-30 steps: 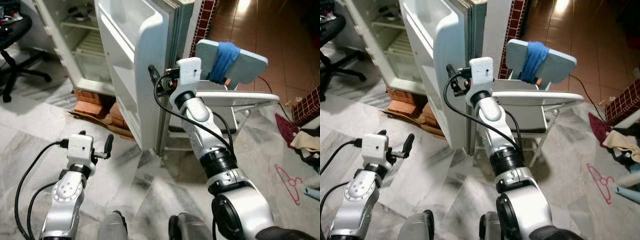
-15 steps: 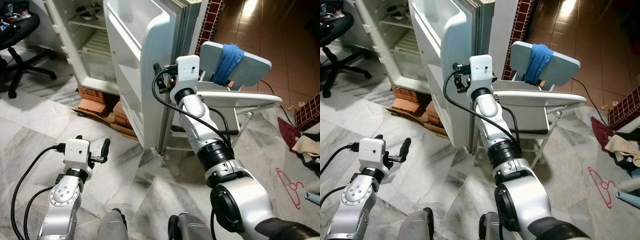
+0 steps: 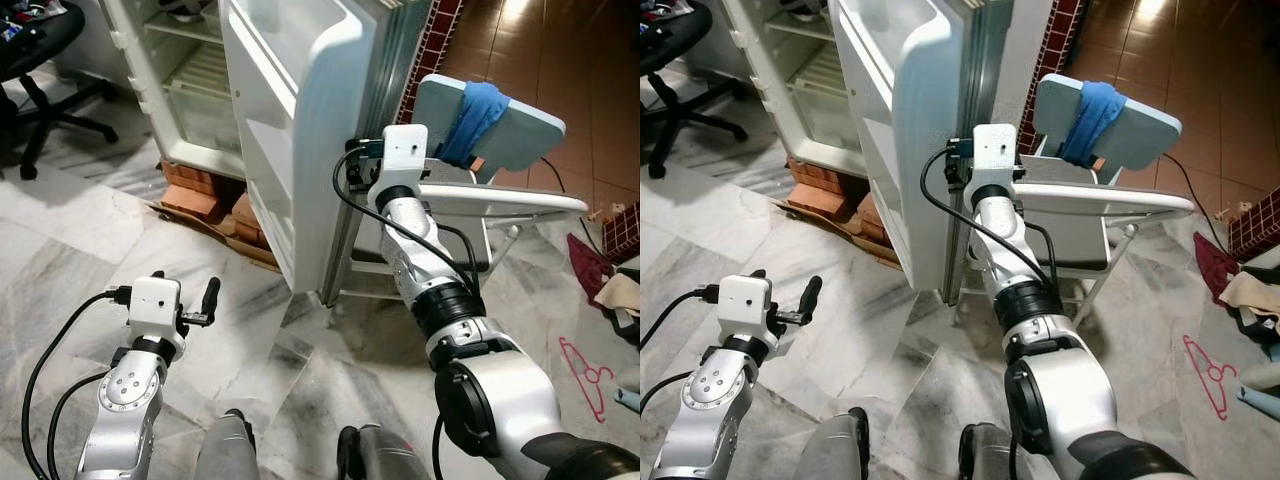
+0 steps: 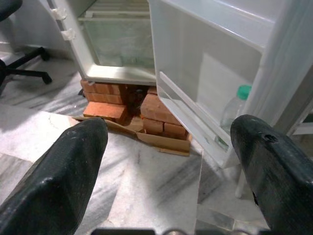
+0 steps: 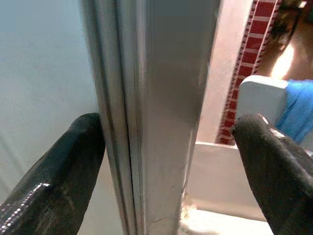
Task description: Restocking fridge
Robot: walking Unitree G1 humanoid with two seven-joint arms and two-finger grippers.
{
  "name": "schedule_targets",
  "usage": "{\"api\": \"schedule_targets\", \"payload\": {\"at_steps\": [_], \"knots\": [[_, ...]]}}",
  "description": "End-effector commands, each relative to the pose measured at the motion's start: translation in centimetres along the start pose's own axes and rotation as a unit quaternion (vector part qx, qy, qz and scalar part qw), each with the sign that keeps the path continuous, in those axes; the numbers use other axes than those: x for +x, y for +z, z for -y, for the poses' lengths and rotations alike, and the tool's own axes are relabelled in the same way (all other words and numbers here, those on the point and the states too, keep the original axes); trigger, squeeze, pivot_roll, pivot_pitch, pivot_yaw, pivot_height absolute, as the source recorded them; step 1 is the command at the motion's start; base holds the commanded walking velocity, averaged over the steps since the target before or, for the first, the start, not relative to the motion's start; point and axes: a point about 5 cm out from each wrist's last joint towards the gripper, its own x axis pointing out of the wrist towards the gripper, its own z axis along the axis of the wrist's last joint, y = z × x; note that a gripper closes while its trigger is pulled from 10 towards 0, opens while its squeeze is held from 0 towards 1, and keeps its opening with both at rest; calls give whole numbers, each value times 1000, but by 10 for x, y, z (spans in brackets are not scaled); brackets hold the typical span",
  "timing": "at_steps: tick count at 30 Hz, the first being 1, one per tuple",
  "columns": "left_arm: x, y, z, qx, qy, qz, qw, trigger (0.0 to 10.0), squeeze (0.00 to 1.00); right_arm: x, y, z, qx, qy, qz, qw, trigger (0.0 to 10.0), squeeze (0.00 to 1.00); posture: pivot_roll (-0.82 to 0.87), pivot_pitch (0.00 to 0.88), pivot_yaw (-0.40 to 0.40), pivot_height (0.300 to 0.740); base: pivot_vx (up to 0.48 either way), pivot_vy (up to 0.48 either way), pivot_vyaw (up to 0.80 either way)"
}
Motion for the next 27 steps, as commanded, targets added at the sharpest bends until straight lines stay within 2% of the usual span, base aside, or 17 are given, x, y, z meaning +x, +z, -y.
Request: {"api": "schedule_targets", "payload": {"at_steps": [1, 2, 3, 4, 5, 6, 7, 8, 9, 11, 12, 15, 17, 18, 20, 25, 27], "knots": [[-3, -2, 1, 1, -1, -6, 1000, 10000, 0, -4, -5, 1, 52, 19, 3, 998, 10000, 0, 121, 144, -46, 740, 0, 0, 0], [-2, -2, 1, 1, -3, -6, 1000, 10000, 0, -5, -1, -7, 84, 47, 12, 995, 10000, 0, 120, 144, -46, 740, 0, 0, 0], [-2, -1, 2, 2, -6, -5, 1000, 10000, 0, -12, 12, -34, 202, 163, 29, 965, 10000, 0, 121, 144, -44, 740, 0, 0, 0], [-2, -1, 2, 2, -6, -5, 1000, 10000, 0, -12, 12, -34, 202, 163, 29, 965, 10000, 0, 121, 144, -44, 740, 0, 0, 0], [-1, -1, 2, 2, -7, -5, 1000, 10000, 0, -16, 19, -44, 249, 212, 37, 944, 10000, 0, 121, 144, -44, 740, 0, 0, 0], [-1, -1, 2, 2, -7, -5, 1000, 10000, 0, -23, 26, -54, 306, 270, 37, 912, 10000, 0, 124, 144, -42, 740, 0, 0, 0], [-1, -1, 1, 2, -7, -6, 1000, 10000, 0, -45, 44, -66, 330, 394, 64, 855, 10000, 0, 123, 144, -40, 740, 0, 0, 0], [-1, -1, 1, 2, -7, -6, 1000, 10000, 0, -45, 44, -66, 330, 394, 64, 855, 10000, 0, 123, 144, -40, 740, 0, 0, 0], [-1, -1, 1, 2, -7, -6, 1000, 10000, 0, -54, 39, -67, 312, 433, 53, 844, 10000, 0, 119, 144, -39, 740, 0, 0, 0], [-1, -1, 1, 3, -8, -7, 1000, 10000, 0, -53, 26, -63, 282, 422, 36, 861, 10000, 0, 119, 144, -39, 740, 0, 0, 0], [-1, -1, 1, 3, -8, -7, 1000, 10000, 0, -50, 14, -59, 250, 401, 23, 881, 10000, 0, 120, 145, -40, 740, 0, 0, 0], [0, -1, 1, 3, -9, -7, 1000, 10000, 0, -50, -2, -49, 222, 381, 2, 898, 10000, 0, 121, 144, -40, 740, 0, 0, 0], [0, -1, 1, 2, -7, -6, 1000, 10000, 0, -55, -19, -28, 200, 331, -26, 922, 10000, 0, 119, 144, -40, 740, 0, 0, 0], [0, -1, 1, 2, -7, -6, 1000, 10000, 0, -55, -19, -28, 200, 331, -26, 922, 10000, 0, 119, 144, -40, 740, 0, 0, 0], [1, -1, 1, 1, -6, -5, 1000, 10000, 0, -60, -30, -8, 181, 279, -47, 942, 10000, 0, 112, 142, -41, 740, 0, 0, 0], [8, 7, -8, 37, -8, 9, 999, 10000, 0, -72, -45, 8, 113, 265, -59, 956, 10000, 0, 108, 147, -41, 740, 0, 0, 0], [13, 11, -18, 25, 12, 7, 1000, 10000, 0, -78, -49, 13, 100, 261, -65, 958, 10000, 0, 105, 154, -33, 740, 0, 0, 0]]}}
